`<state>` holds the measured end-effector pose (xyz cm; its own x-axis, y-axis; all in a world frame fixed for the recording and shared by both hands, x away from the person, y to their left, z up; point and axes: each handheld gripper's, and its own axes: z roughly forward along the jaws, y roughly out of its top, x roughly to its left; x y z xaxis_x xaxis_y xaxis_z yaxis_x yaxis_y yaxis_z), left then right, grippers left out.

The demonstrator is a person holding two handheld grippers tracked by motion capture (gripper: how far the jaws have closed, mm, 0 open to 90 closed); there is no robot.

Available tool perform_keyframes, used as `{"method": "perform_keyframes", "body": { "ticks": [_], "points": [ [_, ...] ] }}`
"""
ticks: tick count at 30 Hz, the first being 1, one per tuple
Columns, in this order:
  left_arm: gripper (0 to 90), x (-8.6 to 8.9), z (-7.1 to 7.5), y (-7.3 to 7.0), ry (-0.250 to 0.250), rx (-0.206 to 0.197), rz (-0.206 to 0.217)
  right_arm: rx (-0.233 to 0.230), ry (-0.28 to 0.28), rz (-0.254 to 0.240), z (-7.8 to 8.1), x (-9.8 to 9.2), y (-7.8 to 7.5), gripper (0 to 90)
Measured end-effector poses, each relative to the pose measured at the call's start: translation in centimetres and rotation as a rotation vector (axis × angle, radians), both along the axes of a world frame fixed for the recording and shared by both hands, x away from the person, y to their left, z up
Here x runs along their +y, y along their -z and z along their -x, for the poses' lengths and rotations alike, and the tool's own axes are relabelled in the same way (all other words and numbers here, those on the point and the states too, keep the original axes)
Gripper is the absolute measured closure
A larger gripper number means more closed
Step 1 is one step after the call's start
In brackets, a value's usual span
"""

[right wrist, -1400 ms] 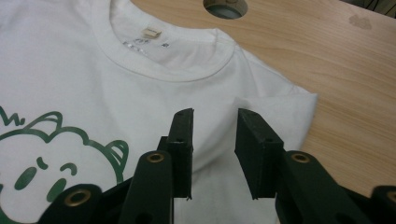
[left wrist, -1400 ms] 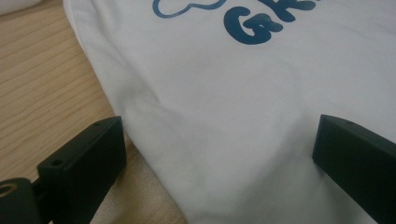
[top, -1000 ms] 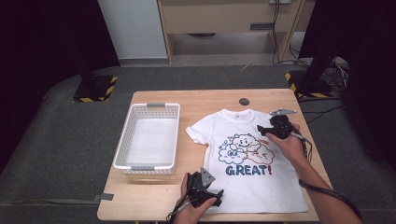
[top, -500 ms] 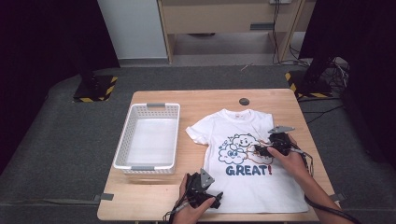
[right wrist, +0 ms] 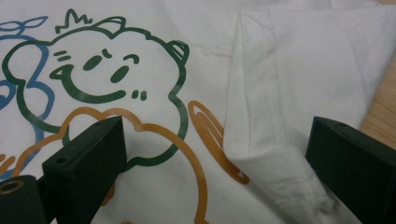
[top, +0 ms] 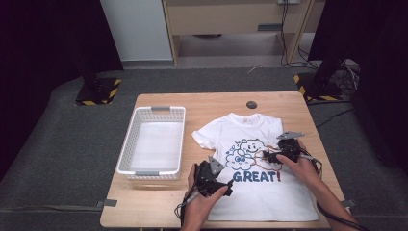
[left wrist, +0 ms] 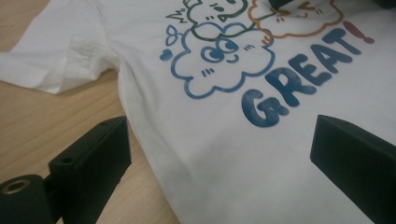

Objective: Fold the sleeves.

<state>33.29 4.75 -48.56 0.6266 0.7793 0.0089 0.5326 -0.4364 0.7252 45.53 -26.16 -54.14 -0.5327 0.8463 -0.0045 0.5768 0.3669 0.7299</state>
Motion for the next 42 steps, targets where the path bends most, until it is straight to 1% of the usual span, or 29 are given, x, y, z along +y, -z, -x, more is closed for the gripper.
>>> {"method": "perform_keyframes", "body": {
  "ticks": [3,6,10,15,16,20,24,29,33,38,42],
  "points": [
    [5.3,-0.2,-1.3,-0.3,-0.019,-0.001,-0.004,-0.002,-0.001,0.001,0.0,0.0,0.0,5.2],
    [5.7,-0.3,-2.1,-0.6,-0.025,-0.014,-0.025,-0.002,-0.001,0.001,0.1,-0.1,0.0,5.2],
    [5.7,-0.5,-3.4,-0.5,-0.026,-0.001,-0.039,0.002,-0.004,0.0,0.1,-0.1,0.0,5.2],
    [5.7,-0.4,-5.7,-0.4,-0.059,0.01,-0.027,-0.001,-0.007,0.001,0.4,-0.4,0.0,5.3],
    [5.7,-0.4,-6.2,-0.4,-0.06,0.013,-0.031,0.001,-0.008,0.0,0.4,-0.5,0.0,5.3],
    [5.7,-0.4,-8.1,0.1,-0.078,0.023,-0.022,0.001,-0.014,0.001,0.6,-0.8,0.0,5.3],
    [5.7,-0.5,-9.5,0.6,-0.093,0.033,-0.011,0.001,-0.013,0.0,0.8,-1.0,0.0,5.3],
    [5.9,-0.7,-11.0,1.2,-0.098,0.041,-0.016,0.0,-0.014,0.001,0.9,-1.3,0.0,5.3],
    [6.1,-0.7,-11.9,1.4,-0.112,0.047,-0.028,0.002,-0.014,0.0,0.9,-1.3,0.0,5.3],
    [6.4,-0.3,-12.9,1.5,-0.151,0.046,-0.034,0.001,-0.018,0.0,1.0,-1.5,0.0,5.3],
    [7.3,0.0,-13.7,1.7,-0.179,0.054,-0.039,0.001,-0.017,0.001,1.0,-1.7,0.0,5.3]
  ]
}}
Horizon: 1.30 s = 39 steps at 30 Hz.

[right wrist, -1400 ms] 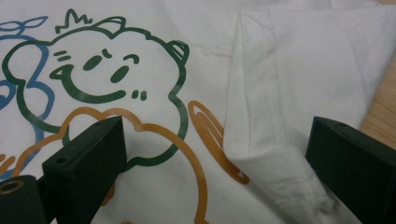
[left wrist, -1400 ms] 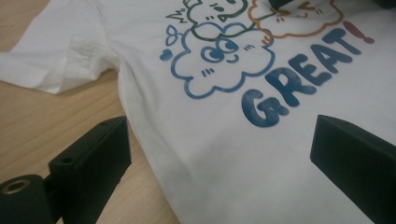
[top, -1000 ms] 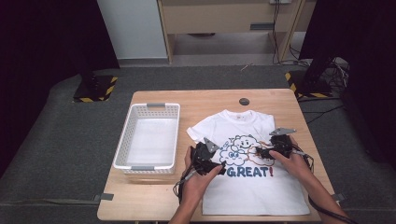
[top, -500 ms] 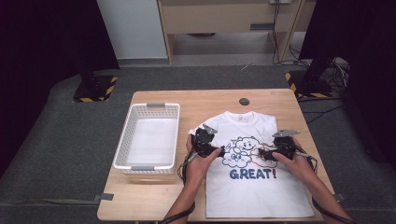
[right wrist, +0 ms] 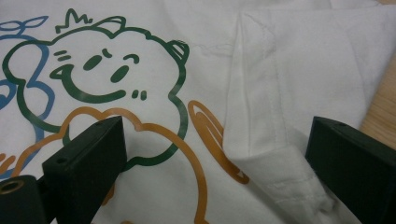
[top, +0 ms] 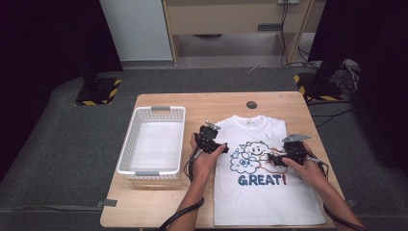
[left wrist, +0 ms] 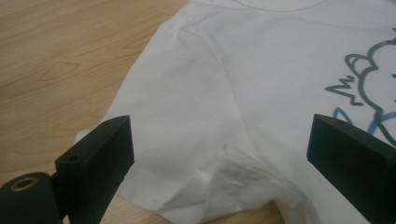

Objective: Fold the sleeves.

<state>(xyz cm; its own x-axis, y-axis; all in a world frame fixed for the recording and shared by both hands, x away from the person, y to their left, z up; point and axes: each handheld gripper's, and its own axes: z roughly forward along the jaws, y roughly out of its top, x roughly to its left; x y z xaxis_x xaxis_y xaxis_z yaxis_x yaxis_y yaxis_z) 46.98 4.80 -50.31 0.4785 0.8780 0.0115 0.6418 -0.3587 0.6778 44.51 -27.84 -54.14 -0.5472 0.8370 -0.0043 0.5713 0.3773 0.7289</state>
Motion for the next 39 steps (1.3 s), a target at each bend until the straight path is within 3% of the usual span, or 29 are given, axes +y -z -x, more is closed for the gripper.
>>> {"method": "perform_keyframes", "body": {
  "ticks": [14,23,39],
  "points": [
    [9.2,-0.1,-1.2,0.2,-0.04,-0.002,-0.033,0.0,0.003,-0.001,0.2,-0.4,0.0,5.3],
    [12.0,0.2,-1.7,1.1,-0.066,-0.008,-0.026,0.001,0.01,-0.002,0.4,-1.0,0.0,5.3],
    [12.9,1.3,-2.7,2.5,-0.106,0.019,-0.01,-0.001,0.011,0.0,0.5,-1.3,0.0,5.2]
  ]
}}
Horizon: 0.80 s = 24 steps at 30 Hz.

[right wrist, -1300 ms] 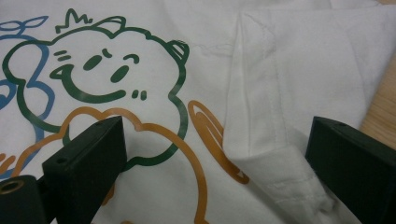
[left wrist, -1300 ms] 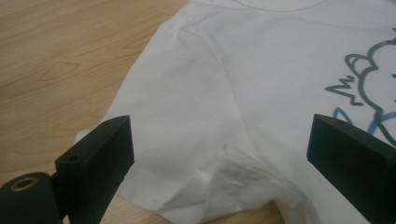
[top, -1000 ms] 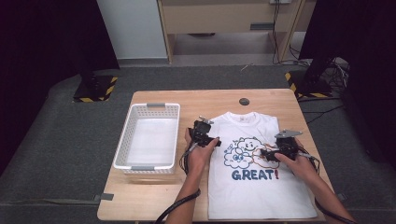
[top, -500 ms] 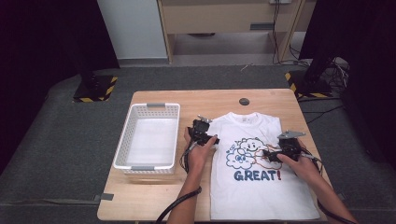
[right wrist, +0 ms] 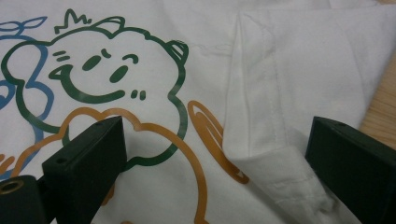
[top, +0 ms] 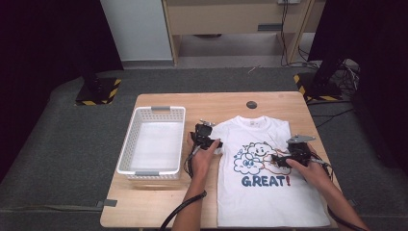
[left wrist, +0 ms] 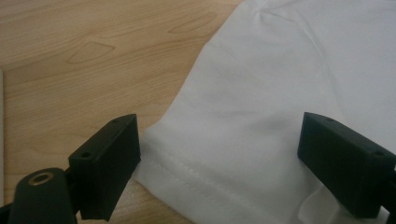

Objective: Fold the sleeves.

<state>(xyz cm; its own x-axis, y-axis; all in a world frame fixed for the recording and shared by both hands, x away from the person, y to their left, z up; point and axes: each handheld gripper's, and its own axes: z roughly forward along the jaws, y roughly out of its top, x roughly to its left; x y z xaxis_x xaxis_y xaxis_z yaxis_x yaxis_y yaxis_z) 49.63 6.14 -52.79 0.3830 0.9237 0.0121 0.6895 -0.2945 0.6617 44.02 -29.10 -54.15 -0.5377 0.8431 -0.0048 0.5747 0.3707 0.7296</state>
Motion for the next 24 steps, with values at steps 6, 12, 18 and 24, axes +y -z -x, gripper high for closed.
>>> {"method": "perform_keyframes", "body": {
  "ticks": [6,12,18,24],
  "points": [
    [12.4,0.1,-0.1,0.2,-0.001,0.001,0.013,0.0,0.0,0.0,0.0,0.0,0.0,5.2],
    [14.8,0.4,-0.2,0.1,-0.001,-0.003,0.005,0.0,-0.001,0.001,0.0,0.0,0.0,5.2],
    [15.2,1.2,-0.3,0.3,-0.033,-0.011,0.014,-0.001,0.001,0.001,0.0,0.0,0.0,5.3],
    [21.1,1.1,0.0,0.1,-0.023,-0.006,0.027,-0.001,0.001,0.001,0.0,0.0,0.0,5.2]
  ]
}}
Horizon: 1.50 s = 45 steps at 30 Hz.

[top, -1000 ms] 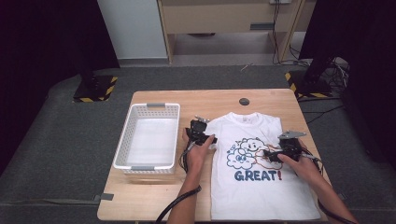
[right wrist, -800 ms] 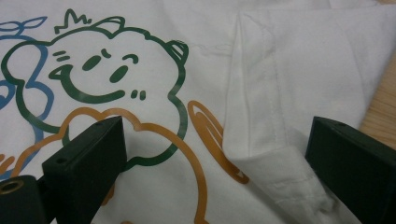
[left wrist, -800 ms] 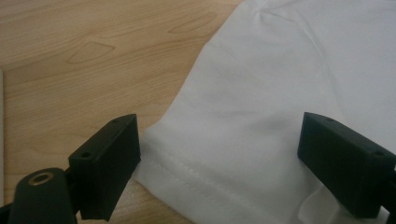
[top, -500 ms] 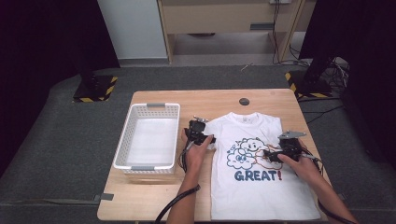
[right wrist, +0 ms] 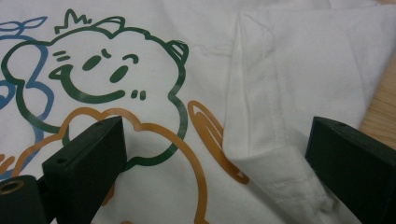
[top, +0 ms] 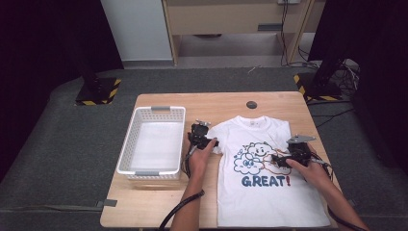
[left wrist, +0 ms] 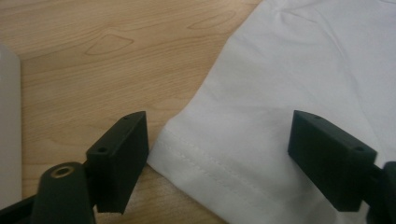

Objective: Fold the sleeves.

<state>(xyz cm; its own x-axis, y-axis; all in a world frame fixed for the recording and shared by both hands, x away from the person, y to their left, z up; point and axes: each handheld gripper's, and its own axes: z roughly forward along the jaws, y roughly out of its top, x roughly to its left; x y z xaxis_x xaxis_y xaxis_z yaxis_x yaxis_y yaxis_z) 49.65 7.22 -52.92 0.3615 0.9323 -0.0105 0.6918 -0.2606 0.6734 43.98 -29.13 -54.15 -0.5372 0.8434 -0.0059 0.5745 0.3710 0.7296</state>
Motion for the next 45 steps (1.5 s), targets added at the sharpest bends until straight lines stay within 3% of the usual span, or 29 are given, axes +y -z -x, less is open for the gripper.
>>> {"method": "perform_keyframes", "body": {
  "ticks": [6,13,19,24,31,35,45],
  "points": [
    [37.7,-0.6,1.0,-0.2,0.017,-0.014,-0.001,0.0,0.0,0.0,0.0,0.0,0.0,5.2],
    [69.7,-1.0,1.2,-0.5,0.029,-0.009,0.005,0.0,0.001,0.001,0.0,0.0,0.0,5.2],
    [84.5,-1.1,1.3,-1.3,0.016,-0.036,0.012,0.0,0.0,0.001,0.0,0.0,0.0,5.2],
    [86.5,-0.8,1.3,-2.2,0.017,-0.054,0.0,0.001,0.0,0.0,0.0,0.0,0.0,5.2],
    [86.6,-0.6,1.1,-2.7,0.013,-0.051,0.0,0.0,0.01,0.003,0.0,0.1,0.0,4.9],
    [86.6,-0.6,0.9,-3.0,0.003,-0.024,-0.02,0.0,0.016,0.004,0.1,0.6,0.0,4.9],
    [86.6,-0.4,1.0,-3.9,0.019,-0.031,-0.006,0.002,0.009,0.005,0.4,1.9,0.0,4.3]
  ]
}}
